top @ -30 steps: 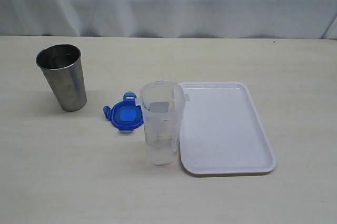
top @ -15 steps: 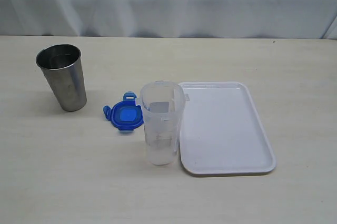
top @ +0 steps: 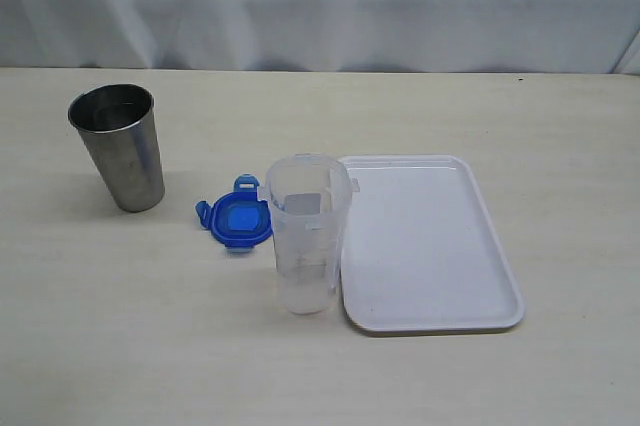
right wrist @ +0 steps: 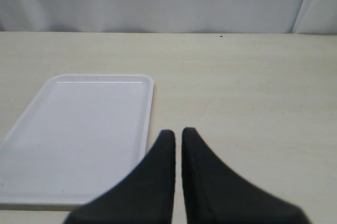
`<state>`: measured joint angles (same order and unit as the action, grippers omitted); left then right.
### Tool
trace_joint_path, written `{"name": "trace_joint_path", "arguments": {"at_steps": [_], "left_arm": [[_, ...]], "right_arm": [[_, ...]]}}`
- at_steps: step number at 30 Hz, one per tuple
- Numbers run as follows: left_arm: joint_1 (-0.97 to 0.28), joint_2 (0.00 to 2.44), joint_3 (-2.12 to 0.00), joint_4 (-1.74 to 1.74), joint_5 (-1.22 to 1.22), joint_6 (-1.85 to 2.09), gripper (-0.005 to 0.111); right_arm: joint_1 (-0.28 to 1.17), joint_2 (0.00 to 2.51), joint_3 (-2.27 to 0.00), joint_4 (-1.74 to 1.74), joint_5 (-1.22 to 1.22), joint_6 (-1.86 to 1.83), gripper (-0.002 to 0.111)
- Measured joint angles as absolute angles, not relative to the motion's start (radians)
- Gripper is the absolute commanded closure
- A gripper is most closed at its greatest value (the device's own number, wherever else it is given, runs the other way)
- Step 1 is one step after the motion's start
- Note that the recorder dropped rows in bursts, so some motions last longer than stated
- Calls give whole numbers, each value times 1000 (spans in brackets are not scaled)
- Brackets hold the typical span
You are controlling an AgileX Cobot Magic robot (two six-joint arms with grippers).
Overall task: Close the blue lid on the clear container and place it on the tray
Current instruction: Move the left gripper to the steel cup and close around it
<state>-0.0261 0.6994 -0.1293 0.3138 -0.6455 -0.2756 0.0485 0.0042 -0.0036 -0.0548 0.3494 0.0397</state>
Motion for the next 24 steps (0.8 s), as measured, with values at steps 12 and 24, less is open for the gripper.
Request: {"name": "trace_joint_path", "arguments": {"at_steps": [12, 24], "left_arm": [[-26, 1140, -130, 324, -801, -157, 2], [-26, 1553, -193, 324, -1110, -47, 2]], "right_arm": [[49, 4, -4, -55, 349, 40, 104], [49, 4, -4, -55, 349, 40, 104]]}}
